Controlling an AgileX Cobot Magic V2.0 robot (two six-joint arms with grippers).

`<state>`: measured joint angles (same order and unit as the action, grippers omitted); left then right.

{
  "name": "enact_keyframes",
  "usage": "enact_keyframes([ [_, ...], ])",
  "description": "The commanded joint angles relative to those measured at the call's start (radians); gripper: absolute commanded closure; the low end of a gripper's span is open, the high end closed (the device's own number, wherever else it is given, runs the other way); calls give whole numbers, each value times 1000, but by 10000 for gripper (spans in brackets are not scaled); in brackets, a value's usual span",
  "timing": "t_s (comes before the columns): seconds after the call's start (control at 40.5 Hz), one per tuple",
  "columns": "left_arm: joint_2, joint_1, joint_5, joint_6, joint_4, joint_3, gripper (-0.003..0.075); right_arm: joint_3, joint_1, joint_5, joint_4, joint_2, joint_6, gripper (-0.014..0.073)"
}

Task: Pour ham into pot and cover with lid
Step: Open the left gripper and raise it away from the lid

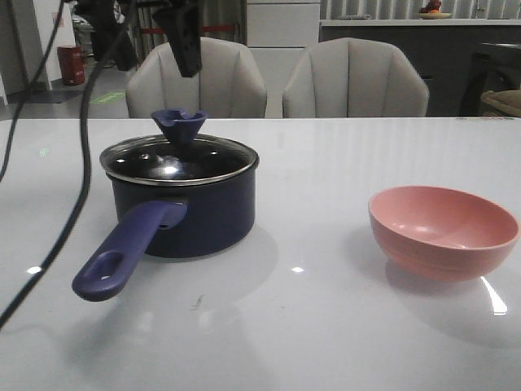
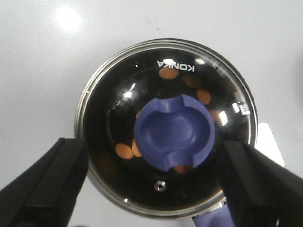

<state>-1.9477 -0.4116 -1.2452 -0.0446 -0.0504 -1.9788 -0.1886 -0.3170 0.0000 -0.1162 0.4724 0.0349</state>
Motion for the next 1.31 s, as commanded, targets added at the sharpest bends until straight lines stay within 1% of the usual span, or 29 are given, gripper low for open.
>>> enact_keyframes([
  [0.0, 139, 24, 25, -12, -1, 41, 158, -27, 0, -86, 1, -2, 5, 438],
  [0.124, 250, 44, 113, -21, -5, 188, 158, -27, 0, -86, 1, -2, 5, 438],
  [0.321, 453, 44, 282, -21, -6, 497, 158, -27, 0, -86, 1, -2, 5, 438],
  [0.544, 694, 44, 516, -21, -27, 824, 158, -27, 0, -86, 1, -2, 5, 438],
  [0.717, 884, 44, 662, -21, -37, 1045, 158, -27, 0, -86, 1, -2, 5, 438],
  [1.013, 1270, 44, 893, -21, -51, 1378, 158, -27, 0, -86, 1, -2, 5, 438],
  [1.087, 1370, 44, 952, -21, -59, 1449, 158, -27, 0, -86, 1, -2, 5, 438],
  [1.211, 1522, 44, 1089, -21, -79, 1563, 158, -27, 0, -86, 1, -2, 5, 438],
  [1.285, 1590, 44, 1134, -21, -79, 1624, 158, -27, 0, -86, 1, -2, 5, 438],
])
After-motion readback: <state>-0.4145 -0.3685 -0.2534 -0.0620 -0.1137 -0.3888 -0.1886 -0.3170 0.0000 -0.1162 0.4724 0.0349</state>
